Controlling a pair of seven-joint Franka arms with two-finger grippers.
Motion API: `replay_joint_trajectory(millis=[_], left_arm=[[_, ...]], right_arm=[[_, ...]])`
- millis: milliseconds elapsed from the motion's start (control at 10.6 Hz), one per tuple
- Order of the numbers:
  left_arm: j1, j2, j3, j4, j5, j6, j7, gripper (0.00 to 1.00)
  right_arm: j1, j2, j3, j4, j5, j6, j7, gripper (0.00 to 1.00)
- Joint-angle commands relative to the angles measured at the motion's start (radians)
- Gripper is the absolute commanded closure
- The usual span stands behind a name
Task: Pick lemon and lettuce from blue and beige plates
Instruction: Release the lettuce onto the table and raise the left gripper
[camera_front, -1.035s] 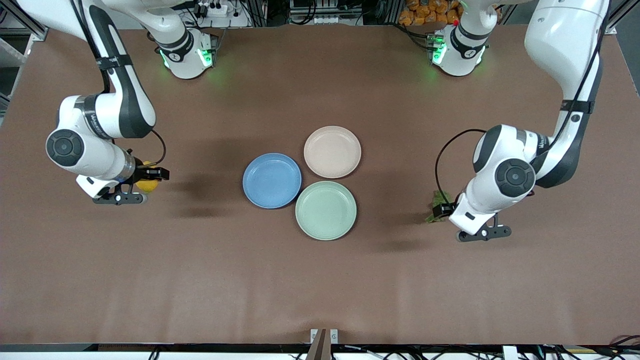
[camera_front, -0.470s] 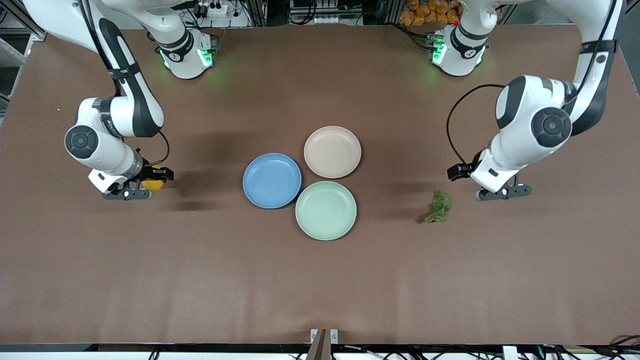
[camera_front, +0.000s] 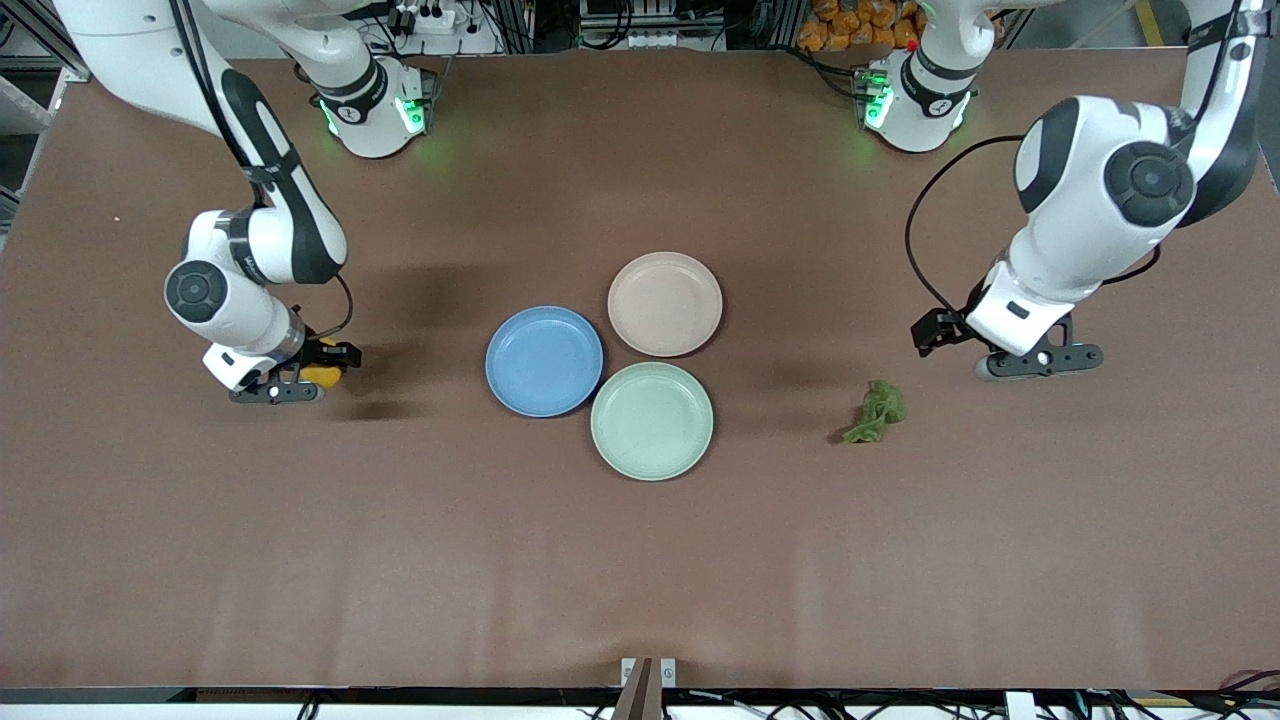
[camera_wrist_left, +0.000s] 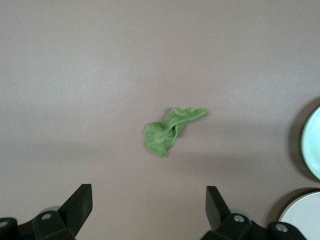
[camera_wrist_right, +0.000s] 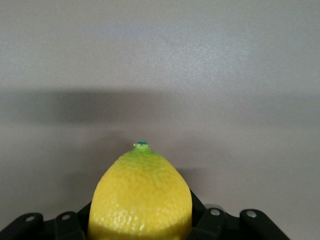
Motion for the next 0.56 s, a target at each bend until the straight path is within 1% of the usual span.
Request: replay_joint_trajectory(millis=[0, 94, 188, 282, 376, 470], left_arm=[[-0.017, -0.026, 0.006, 0.063, -0.015, -0.02, 0.06, 0.0], [-0.017, -0.026, 0.006, 0.105, -0.015, -0.068, 0.072, 0.0], [-0.017, -0.027, 0.007, 0.143, -0.013, -0.126, 0.088, 0.0], [-0.017, -0.027, 0.018, 0.193, -0.013, -0.214, 0.123, 0.0], [-0.017, -0.033, 0.02, 0.233, -0.013, -0.282, 0.141, 0.0], [-0.019, -0.044, 0.02, 0.258, -0.013, -0.331, 0.142, 0.0]], right_arm=[[0.004, 0.016, -0.001, -0.016, 0.022, 0.033, -0.021, 0.75], [0.004, 0.021, -0.001, -0.018, 0.022, 0.044, -0.019, 0.75], [0.006, 0.03, -0.001, -0.016, 0.022, 0.047, -0.019, 0.72], [0.004, 0.031, -0.001, -0.018, 0.024, 0.05, -0.016, 0.63], [0.004, 0.033, -0.001, -0.016, 0.025, 0.05, -0.008, 0.51], [0.003, 0.035, -0.001, -0.016, 0.027, 0.05, -0.004, 0.33]])
